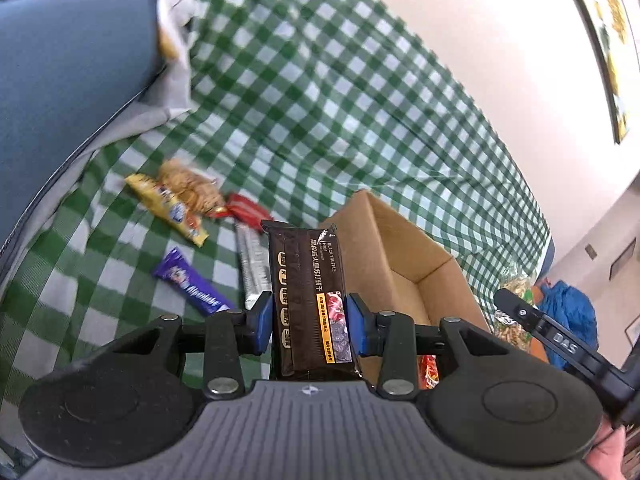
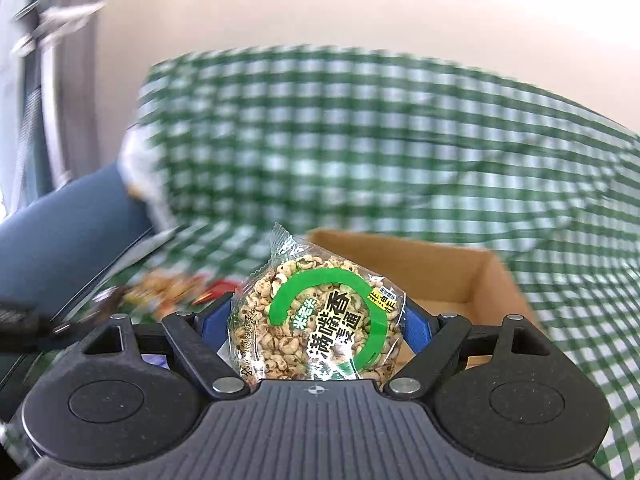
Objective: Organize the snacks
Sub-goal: 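Open the left tool over the box to drop the chocolate bar while the right tool drops the peanut bag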
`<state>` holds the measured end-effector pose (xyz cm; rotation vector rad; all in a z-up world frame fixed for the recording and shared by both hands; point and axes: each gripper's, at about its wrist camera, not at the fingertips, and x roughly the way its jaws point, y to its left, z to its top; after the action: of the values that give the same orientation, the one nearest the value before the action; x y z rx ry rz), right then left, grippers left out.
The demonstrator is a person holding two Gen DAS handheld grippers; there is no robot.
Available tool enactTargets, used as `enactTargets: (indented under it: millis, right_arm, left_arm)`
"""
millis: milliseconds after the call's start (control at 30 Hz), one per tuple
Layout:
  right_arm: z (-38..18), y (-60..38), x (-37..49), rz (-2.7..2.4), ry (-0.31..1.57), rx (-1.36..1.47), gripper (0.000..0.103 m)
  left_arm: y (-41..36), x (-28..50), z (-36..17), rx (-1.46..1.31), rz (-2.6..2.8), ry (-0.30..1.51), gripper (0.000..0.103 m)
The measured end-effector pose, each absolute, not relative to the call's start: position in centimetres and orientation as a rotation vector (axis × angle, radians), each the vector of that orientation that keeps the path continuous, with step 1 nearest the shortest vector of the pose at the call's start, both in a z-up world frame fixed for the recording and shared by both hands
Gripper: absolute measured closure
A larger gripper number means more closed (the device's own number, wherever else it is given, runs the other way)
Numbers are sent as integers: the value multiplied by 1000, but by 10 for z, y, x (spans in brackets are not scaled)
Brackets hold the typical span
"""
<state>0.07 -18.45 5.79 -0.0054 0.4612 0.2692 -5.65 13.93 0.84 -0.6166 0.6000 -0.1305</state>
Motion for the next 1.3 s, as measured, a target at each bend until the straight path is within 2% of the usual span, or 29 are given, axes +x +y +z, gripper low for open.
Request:
enactTargets:
  millis: [300, 533, 767, 900, 967, 1000, 1033, 1100, 1200, 1300]
  right_arm:
    - [50, -233, 7, 153, 448, 121, 19]
    - [54, -253, -1, 108, 421, 73, 18]
    - [56, -283, -6, 51, 405, 67, 18]
    - [55, -296, -9, 15, 404, 67, 18]
    - [55, -297, -8, 1, 414, 66, 18]
    - [54, -298, -7, -6, 423, 66, 16]
    - [52, -298, -4, -12, 442, 64, 15]
    - [48, -296, 1, -28, 476, 53, 13]
    - [48, -294, 5, -28, 486, 61, 13]
    - [46, -289, 10, -33, 495, 60, 13]
  left_arm:
    - [101, -45, 20, -570, -185, 579, 61]
    - [59, -27, 25, -531, -251, 577, 61]
    - [22, 6, 64, -407, -353, 521, 61]
    - [-7, 24, 66, -356, -422, 489, 60]
    - [-19, 25, 56, -328, -453, 477, 47]
    - [-23, 25, 47, -316, -452, 473, 30]
    - [-25, 25, 37, -308, -435, 479, 27]
    - [-26, 33, 23, -332, -396, 553, 31]
    - [-22, 36, 20, -405, -422, 558, 32]
    - [-20, 35, 22, -404, -423, 539, 41]
